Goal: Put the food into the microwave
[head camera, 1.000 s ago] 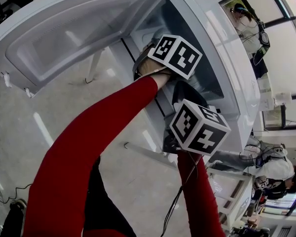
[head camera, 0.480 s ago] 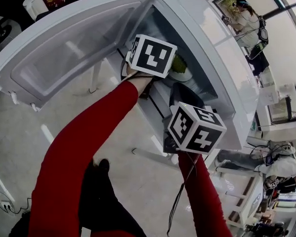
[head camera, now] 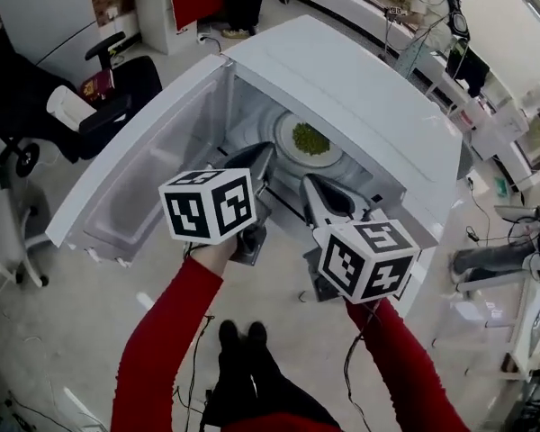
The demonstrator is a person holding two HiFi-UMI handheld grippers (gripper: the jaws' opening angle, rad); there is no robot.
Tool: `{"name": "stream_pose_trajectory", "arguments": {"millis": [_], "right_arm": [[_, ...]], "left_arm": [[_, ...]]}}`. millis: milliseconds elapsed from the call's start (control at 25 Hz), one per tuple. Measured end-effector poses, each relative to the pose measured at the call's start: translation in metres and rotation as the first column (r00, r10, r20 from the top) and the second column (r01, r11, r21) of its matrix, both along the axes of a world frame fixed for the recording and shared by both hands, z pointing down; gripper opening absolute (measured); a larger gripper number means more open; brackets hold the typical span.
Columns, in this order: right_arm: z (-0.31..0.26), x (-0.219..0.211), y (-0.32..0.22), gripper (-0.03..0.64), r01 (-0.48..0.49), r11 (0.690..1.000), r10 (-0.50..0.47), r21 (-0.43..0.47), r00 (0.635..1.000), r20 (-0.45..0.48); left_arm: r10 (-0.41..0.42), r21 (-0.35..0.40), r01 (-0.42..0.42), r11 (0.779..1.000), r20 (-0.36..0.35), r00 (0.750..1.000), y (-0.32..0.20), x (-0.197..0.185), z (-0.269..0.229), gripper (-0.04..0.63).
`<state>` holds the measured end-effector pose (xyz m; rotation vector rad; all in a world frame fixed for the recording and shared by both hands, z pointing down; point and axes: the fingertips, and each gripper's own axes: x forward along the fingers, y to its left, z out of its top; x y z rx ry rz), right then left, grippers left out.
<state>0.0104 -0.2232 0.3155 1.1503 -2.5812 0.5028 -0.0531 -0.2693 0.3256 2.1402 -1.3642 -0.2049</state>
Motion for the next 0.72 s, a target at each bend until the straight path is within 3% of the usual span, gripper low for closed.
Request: {"name": "stream_pose_trajectory", "arguments": {"millis": [120,280,440,720], "right_arm": [[-0.013,0.000,0.021,0.014,0.034,0.999,-0.034,-0.003,0.998,0.054],[-0.017,0.007,0.040,0.014,0.037,0.999,-0.036,-0.017,0.996,0.079],[-0.013,0.014,0.058,0.014,0.016,0.999,-0.012,-0.034,0.994,0.111],[-0.014,0.023,0.099,0.014,0.016,1.000,-0.016,0.003,0.990,0.140]], "left_arm": [[0.016,0.007,-0.016,1.000,0.030,0.999,0.035,0.003,-0.008,0.009],[0.010,0.029,-0.014,0.999,0.127,0.992,0.074,0.007,-0.015,0.009],[0.011,0.045,-0.022,0.999,0.227,0.974,0.102,0.014,-0.018,0.009],[-0.023,0.101,-0.011,0.995,0.334,0.942,0.138,0.017,-0.029,0.011]]}}
